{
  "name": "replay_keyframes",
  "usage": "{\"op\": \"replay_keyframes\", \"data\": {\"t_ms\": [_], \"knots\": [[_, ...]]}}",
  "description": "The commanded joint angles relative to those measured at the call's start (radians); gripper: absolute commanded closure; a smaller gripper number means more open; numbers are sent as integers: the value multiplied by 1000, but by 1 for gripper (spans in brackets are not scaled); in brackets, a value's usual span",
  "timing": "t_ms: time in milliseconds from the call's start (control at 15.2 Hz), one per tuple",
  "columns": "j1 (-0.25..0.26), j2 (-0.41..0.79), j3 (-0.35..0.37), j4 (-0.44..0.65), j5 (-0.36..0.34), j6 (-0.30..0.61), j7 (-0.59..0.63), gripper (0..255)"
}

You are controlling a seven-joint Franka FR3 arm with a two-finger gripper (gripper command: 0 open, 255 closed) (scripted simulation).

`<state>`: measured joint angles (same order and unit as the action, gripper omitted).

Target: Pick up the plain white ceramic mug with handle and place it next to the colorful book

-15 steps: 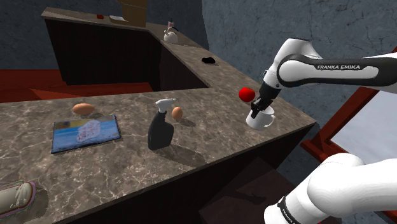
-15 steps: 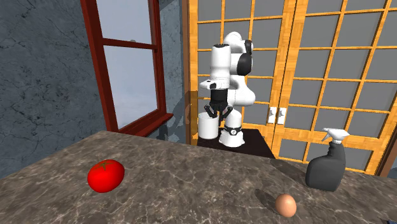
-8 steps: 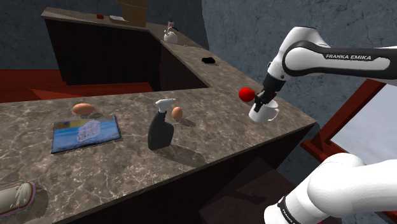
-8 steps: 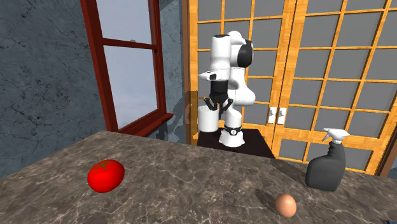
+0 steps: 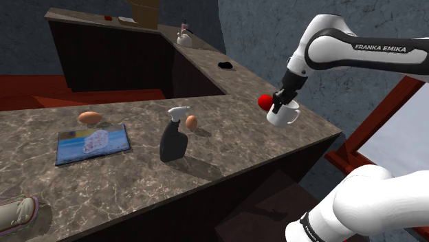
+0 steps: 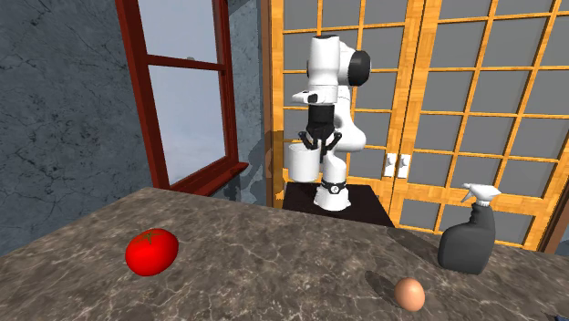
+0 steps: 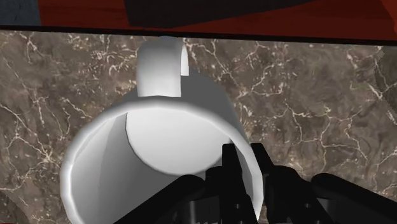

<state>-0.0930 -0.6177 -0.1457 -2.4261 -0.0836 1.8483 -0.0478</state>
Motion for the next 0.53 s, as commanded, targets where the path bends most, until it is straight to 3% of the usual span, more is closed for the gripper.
{"op": "replay_keyframes", "data": {"t_ms": [0,462], "knots": [[22,44,33,25,22,18,42,255],[82,223,133,167,75,52,172,255]]}}
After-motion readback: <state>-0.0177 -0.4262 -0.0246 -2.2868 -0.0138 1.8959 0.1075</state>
